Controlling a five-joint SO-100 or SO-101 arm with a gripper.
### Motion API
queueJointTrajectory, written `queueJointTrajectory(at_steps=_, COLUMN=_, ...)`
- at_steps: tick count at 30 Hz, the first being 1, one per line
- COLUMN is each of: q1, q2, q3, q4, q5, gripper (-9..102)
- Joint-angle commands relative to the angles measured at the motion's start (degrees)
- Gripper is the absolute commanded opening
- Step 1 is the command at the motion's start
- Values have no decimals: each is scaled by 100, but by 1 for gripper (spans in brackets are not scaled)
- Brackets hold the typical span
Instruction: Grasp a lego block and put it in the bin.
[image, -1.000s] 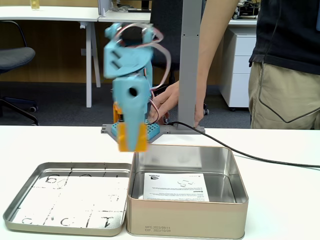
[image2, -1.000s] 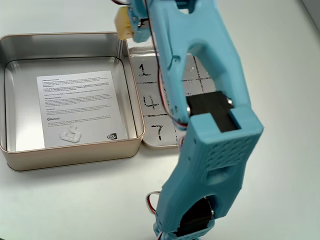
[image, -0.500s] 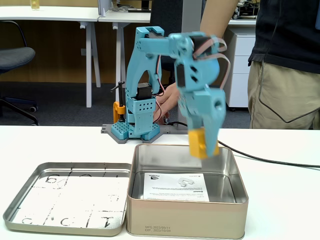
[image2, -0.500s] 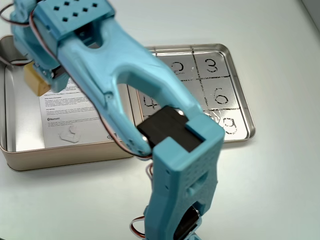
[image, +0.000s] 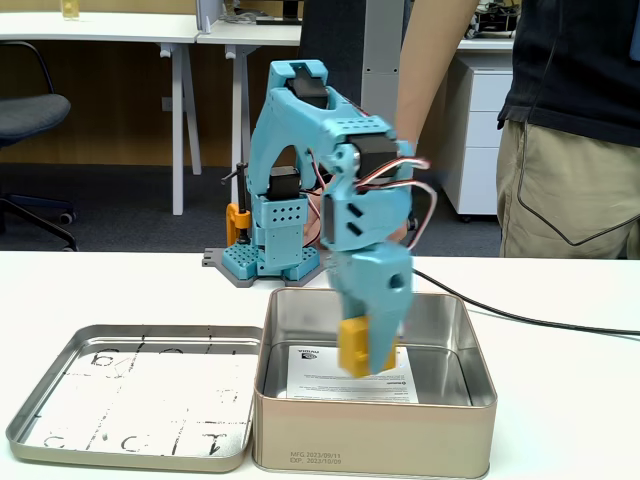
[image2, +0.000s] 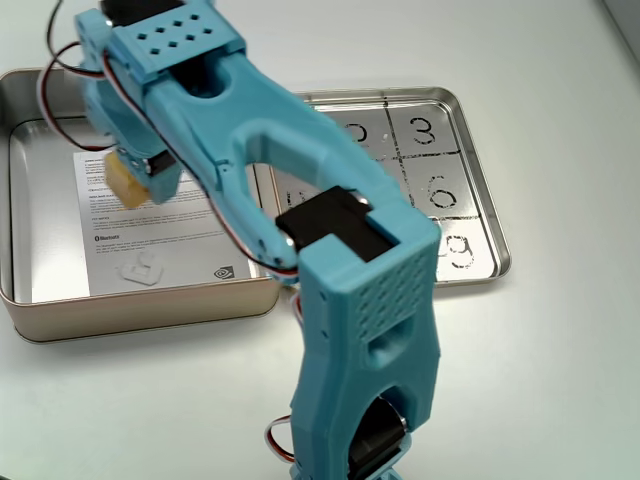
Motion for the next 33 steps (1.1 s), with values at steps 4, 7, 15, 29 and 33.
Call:
queueJointTrajectory(at_steps=4, q1=193, q2=510, q3=844, q4=-325, q5=123, gripper=0)
queueJointTrajectory(at_steps=7, q1=193, q2=686, q3=1160, q4=-404, q5=97, gripper=0)
queueJointTrajectory(at_steps=15, q1=141, q2=870, q3=1090, q4=-396, q5=123, gripper=1)
queueJointTrajectory(at_steps=29, q1=123, q2=1441, q3=-18, q4=-536, q5=1591, gripper=39)
queueJointTrajectory(at_steps=33, q1=694, q2=1547, q3=-967, q4=-439, q5=1898, gripper=40)
